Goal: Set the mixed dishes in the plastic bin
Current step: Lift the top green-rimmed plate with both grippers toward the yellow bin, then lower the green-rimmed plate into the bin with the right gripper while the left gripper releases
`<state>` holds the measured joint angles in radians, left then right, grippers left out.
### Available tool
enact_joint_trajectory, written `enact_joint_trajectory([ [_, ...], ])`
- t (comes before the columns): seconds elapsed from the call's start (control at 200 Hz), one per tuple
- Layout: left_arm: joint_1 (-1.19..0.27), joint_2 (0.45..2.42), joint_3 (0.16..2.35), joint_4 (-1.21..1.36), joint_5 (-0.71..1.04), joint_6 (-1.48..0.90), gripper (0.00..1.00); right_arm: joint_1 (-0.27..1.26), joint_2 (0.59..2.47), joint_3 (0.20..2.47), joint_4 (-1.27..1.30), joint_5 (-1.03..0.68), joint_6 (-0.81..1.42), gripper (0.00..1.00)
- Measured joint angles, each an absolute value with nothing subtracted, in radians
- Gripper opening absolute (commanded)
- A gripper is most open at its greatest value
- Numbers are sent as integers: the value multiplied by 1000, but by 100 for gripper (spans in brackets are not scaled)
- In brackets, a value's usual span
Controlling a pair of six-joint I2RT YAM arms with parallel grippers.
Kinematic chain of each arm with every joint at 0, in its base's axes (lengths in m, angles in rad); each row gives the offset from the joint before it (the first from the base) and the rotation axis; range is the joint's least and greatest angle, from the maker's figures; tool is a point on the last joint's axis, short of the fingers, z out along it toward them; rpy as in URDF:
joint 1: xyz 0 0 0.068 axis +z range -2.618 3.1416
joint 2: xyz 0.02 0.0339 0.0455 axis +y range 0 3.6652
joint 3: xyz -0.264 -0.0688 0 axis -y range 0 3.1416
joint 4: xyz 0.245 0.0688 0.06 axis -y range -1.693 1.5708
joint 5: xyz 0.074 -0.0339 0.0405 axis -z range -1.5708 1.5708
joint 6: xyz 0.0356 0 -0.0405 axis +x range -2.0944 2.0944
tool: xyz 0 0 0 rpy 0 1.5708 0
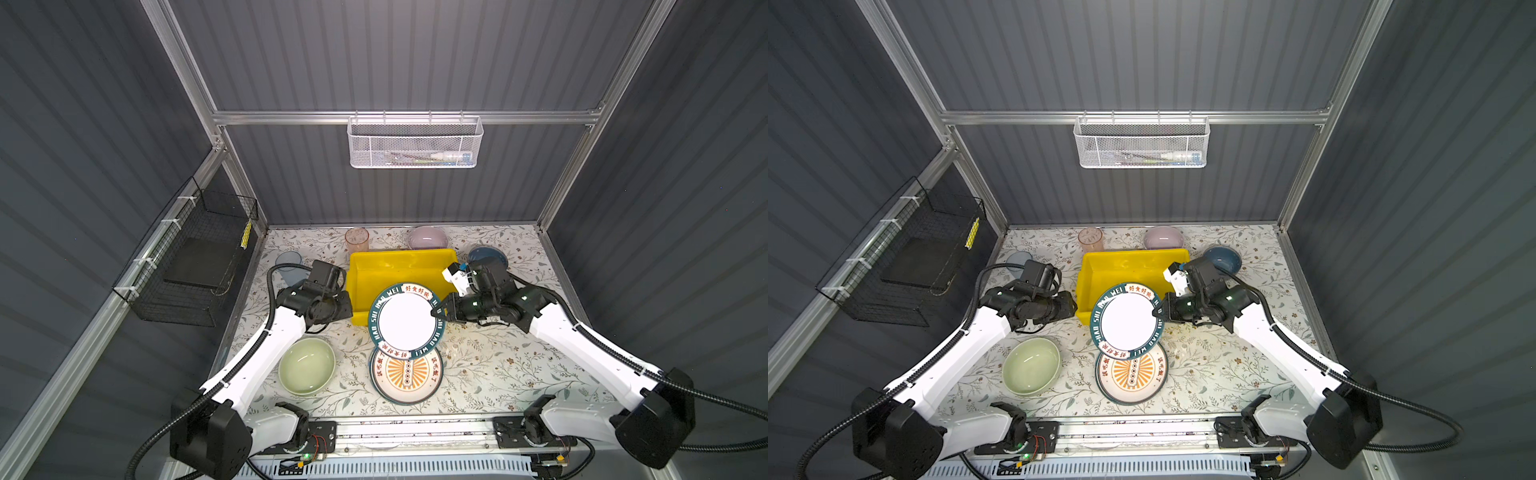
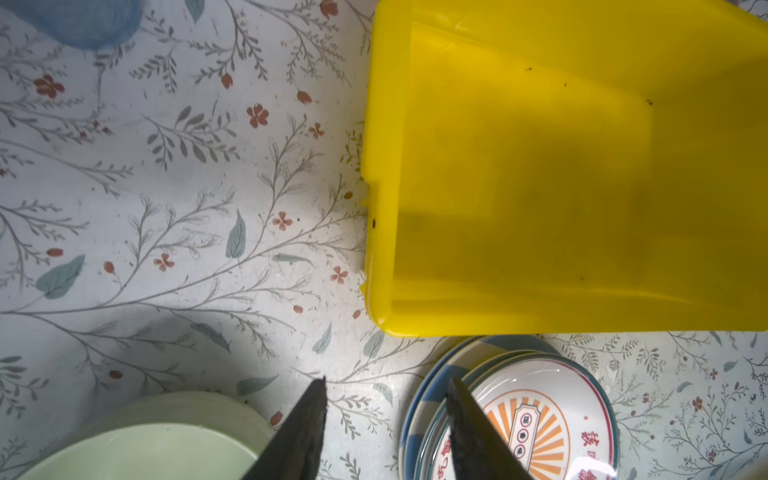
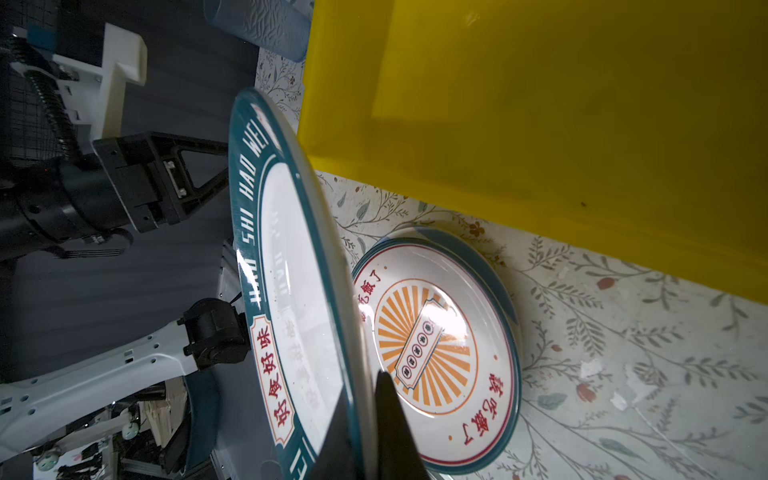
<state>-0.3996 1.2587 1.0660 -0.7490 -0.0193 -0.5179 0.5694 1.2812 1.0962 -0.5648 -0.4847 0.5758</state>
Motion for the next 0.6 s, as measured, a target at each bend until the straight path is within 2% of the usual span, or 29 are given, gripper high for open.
enact_joint_trajectory([
  [0.37, -307, 1415, 1090, -654, 46, -416, 39, 521, 1591, 1439, -612, -264, 548, 1],
  [0.6, -304, 1470, 1090, -625, 77, -391, 34, 517, 1805, 1611, -599, -231, 541, 2],
])
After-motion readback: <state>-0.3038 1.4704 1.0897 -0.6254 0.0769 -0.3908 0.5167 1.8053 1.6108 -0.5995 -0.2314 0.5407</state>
